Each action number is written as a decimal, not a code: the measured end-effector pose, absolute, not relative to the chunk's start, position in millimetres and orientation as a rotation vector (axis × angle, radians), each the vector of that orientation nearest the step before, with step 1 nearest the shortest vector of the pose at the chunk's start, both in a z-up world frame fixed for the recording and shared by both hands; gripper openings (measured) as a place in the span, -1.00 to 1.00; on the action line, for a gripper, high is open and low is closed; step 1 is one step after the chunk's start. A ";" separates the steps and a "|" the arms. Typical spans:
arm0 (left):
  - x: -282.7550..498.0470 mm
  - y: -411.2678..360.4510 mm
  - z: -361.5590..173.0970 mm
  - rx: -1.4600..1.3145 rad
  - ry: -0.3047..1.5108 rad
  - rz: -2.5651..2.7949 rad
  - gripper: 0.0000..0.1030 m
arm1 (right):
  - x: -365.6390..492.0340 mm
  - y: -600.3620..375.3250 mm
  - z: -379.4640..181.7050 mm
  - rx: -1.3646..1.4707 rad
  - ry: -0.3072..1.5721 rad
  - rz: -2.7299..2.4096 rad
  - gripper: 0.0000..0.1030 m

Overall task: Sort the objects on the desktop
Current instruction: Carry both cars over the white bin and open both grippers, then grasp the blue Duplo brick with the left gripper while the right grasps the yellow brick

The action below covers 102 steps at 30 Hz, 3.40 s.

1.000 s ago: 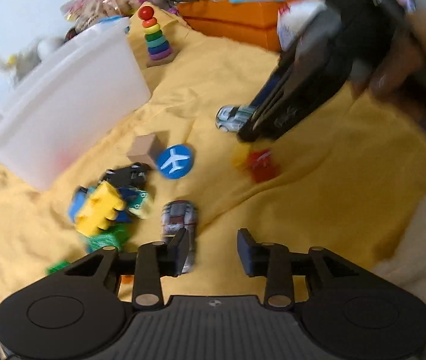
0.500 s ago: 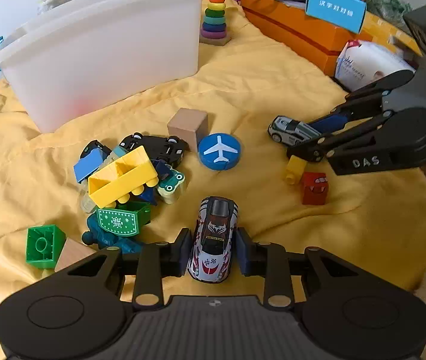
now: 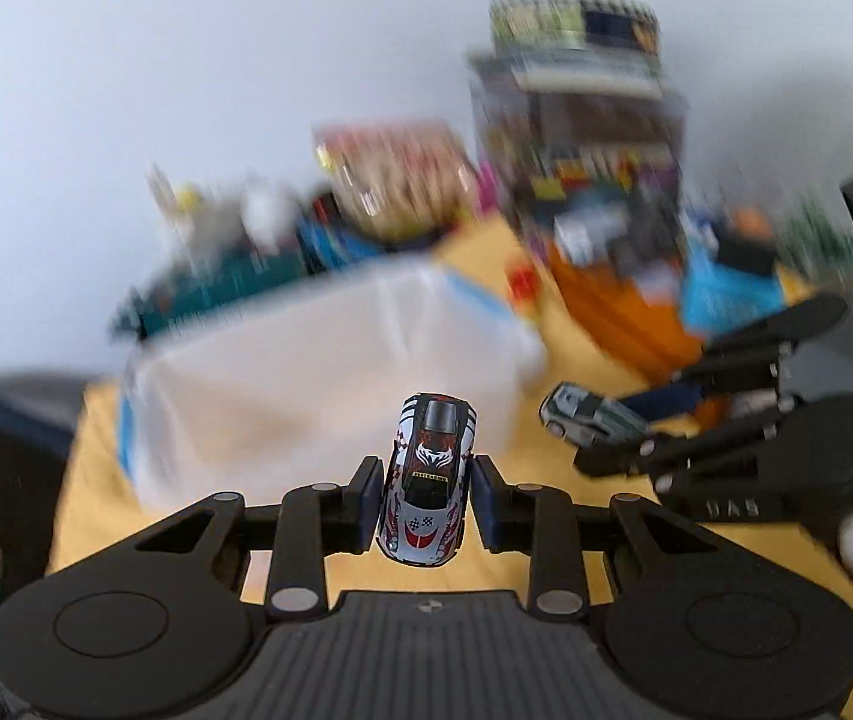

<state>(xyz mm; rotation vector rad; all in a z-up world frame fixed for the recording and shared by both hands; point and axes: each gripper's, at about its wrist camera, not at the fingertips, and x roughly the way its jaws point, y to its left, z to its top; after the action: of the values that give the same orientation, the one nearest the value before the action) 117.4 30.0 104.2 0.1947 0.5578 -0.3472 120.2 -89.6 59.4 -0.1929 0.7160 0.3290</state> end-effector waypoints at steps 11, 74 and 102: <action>236.7 58.7 115.2 0.130 0.566 -0.221 -0.32 | 231.7 -67.7 111.0 -0.010 0.603 0.250 -0.36; 14.8 109.1 -2.7 0.066 0.957 -0.276 0.26 | 96.7 -0.2 -10.4 -0.365 0.842 0.592 -0.66; 23.7 107.8 -24.7 -0.188 1.029 -0.500 -0.61 | 73.3 -68.4 -25.0 -0.030 1.004 0.559 -0.16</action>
<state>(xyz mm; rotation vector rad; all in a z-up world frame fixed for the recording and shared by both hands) 23.7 107.8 -24.7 -0.1884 1.0288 -0.4999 73.3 -68.4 -25.0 -0.0298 1.0042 0.5589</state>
